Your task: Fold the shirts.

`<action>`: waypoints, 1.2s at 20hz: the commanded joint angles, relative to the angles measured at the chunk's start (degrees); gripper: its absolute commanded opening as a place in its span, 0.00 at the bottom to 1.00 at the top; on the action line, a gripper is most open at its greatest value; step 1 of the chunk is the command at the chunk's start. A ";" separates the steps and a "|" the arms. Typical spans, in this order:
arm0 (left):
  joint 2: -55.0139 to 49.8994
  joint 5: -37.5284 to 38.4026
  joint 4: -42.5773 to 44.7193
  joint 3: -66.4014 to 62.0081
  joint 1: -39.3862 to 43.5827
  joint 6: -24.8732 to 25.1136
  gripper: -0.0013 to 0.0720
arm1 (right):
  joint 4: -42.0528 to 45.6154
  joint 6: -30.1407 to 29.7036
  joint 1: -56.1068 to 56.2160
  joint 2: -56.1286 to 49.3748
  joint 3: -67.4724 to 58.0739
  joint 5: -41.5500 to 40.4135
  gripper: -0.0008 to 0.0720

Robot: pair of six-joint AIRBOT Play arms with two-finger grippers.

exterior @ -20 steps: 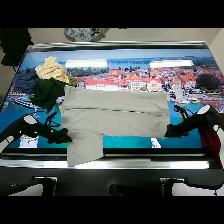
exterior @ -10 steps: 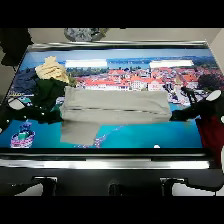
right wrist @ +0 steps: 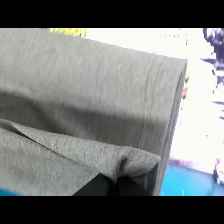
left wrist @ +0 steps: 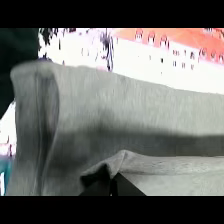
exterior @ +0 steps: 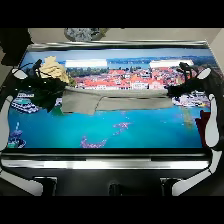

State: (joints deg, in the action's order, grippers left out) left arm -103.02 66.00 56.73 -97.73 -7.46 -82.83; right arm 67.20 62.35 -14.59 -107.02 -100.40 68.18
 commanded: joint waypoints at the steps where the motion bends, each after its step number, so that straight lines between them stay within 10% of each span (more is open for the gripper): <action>1: -9.53 -0.04 -2.10 -7.87 0.28 -2.32 0.06 | -1.22 4.28 0.61 -7.48 -4.39 -1.92 0.07; 5: -13.33 2.16 -4.55 -7.87 0.28 -4.81 0.09 | -4.44 3.98 0.61 -9.64 -4.42 -2.16 0.14; 6: -13.14 2.36 -4.74 -7.89 0.26 -4.81 0.27 | -5.68 2.89 0.37 -9.11 -4.42 -2.05 0.32; 8: -11.65 3.85 -4.74 -8.00 -0.44 -4.76 0.64 | -6.73 -2.29 -0.70 -6.69 -4.42 -1.20 0.98; 21: 6.23 12.63 -4.72 -8.72 1.22 -0.92 0.63 | -21.75 6.40 -6.86 -14.32 -4.33 6.95 0.97; 24: 8.87 12.66 -4.72 -8.72 2.75 -0.04 0.63 | -21.53 7.10 -6.25 -15.12 -4.33 10.58 0.65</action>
State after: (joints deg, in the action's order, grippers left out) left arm -97.01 78.08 51.92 -106.39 -6.11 -84.01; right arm 46.65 67.66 -21.23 -120.75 -104.81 75.46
